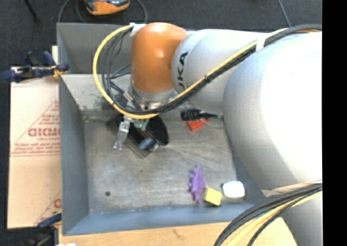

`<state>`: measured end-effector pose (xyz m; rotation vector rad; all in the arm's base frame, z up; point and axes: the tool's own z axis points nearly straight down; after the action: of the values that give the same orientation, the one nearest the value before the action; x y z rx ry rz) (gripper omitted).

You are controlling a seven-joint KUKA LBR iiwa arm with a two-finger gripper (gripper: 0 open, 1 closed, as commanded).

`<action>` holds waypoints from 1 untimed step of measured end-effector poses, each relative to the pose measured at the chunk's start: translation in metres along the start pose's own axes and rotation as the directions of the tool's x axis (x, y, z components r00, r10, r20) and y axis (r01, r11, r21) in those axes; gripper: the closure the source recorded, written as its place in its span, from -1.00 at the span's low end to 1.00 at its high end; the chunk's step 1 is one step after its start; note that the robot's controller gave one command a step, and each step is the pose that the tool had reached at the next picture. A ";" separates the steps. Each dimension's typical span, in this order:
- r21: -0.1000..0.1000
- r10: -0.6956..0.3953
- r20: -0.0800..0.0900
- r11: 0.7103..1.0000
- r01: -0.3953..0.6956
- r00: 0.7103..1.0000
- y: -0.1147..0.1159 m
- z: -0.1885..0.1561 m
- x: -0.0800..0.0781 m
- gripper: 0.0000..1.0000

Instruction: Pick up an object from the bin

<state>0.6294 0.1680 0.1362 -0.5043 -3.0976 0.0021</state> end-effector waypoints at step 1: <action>-0.003 0.038 0.008 0.999 -0.038 0.999 -0.013 -0.019 -0.009 -1.00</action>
Offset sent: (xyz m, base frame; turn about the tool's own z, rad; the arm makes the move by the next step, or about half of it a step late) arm -0.0123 -0.0345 -0.0662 0.1973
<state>0.6343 0.1530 0.1550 -0.5647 -3.0957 -0.0003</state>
